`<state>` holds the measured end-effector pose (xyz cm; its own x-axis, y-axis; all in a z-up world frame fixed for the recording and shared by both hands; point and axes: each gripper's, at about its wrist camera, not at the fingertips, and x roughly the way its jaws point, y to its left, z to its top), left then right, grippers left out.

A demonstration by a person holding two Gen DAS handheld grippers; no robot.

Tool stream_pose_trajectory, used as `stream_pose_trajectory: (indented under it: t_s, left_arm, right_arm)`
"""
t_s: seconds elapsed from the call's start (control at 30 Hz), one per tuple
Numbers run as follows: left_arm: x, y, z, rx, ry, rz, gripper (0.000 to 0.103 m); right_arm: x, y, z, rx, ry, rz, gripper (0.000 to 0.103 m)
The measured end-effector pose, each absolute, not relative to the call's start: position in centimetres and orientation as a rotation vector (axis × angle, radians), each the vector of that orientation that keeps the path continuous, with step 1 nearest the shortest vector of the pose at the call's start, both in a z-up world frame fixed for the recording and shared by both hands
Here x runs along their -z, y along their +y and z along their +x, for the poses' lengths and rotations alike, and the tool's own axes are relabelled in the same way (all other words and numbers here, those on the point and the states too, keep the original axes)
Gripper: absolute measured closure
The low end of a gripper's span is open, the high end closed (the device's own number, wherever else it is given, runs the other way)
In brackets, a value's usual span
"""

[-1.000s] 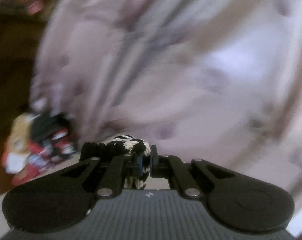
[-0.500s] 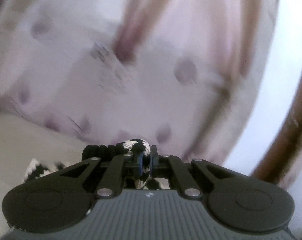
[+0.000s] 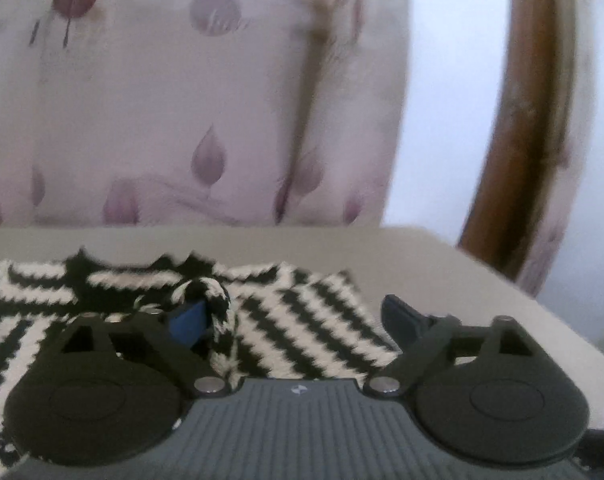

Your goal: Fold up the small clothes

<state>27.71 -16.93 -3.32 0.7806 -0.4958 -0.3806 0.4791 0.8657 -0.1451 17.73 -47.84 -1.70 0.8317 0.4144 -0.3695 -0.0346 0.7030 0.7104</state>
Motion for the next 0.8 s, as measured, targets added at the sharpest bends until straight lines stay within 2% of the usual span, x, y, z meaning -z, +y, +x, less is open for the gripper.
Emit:
stream_pose_trajectory:
  t_s: [0.07, 0.2, 0.37, 0.5, 0.7, 0.77, 0.8]
  left_arm:
    - [2.9, -15.8, 26.7, 0.539, 0.398, -0.059, 0.002]
    - [2.4, -10.9, 24.8, 0.475, 0.369, -0.114, 0.000]
    - [4.5, -2.9, 23.9, 0.264, 0.402, -0.204, 0.000]
    - [7.0, 1.4, 25.0, 0.158, 0.461, -0.330, 0.001]
    - [7.7, 1.9, 25.7, 0.159, 0.465, -0.367, 0.001]
    - [7.8, 1.3, 25.6, 0.175, 0.461, -0.348, 0.000]
    - [7.7, 0.8, 25.3, 0.174, 0.457, -0.338, 0.000]
  right_arm:
    - [1.2, -47.5, 17.7, -0.250, 0.553, 0.733, 0.020]
    - [-2.7, -46.2, 18.0, -0.298, 0.489, 0.626, 0.020]
    - [-6.6, -41.2, 21.7, -0.430, 0.510, 0.415, 0.020]
    - [-6.0, -34.4, 25.2, -0.507, 0.587, 0.141, 0.020]
    - [-3.1, -27.6, 28.1, -0.540, 0.650, -0.126, 0.023]
    - [-1.9, -26.2, 29.1, -0.502, 0.684, -0.234, 0.048]
    - [-1.2, -26.2, 29.3, -0.485, 0.712, -0.257, 0.070]
